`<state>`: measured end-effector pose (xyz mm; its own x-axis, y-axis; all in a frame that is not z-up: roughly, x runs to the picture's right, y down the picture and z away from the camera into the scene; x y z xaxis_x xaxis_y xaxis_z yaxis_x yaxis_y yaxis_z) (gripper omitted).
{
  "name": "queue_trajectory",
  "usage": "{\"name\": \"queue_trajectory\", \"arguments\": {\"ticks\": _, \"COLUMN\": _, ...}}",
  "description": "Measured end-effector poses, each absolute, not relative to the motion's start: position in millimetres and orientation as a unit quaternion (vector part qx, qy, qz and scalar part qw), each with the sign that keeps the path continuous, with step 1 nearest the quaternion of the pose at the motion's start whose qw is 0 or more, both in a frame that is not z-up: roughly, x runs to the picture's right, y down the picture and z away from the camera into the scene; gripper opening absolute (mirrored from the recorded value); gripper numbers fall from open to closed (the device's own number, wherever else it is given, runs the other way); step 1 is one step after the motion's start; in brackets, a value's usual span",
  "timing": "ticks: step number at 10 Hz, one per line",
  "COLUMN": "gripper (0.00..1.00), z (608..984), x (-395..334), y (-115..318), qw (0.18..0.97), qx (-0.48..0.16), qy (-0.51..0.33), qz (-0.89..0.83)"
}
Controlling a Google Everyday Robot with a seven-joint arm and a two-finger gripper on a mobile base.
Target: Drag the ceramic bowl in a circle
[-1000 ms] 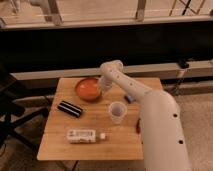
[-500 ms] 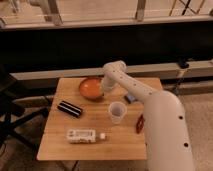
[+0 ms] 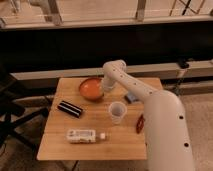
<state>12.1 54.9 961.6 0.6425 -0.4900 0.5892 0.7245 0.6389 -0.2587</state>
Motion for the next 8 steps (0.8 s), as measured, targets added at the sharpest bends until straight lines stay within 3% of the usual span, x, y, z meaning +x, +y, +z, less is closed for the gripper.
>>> {"name": "queue_trajectory", "arguments": {"ticks": 8, "gripper": 0.0, "z": 950.1, "x": 15.7, "y": 61.4, "qw": 0.857, "qx": -0.266, "qy": -0.251, "qz": -0.363}}
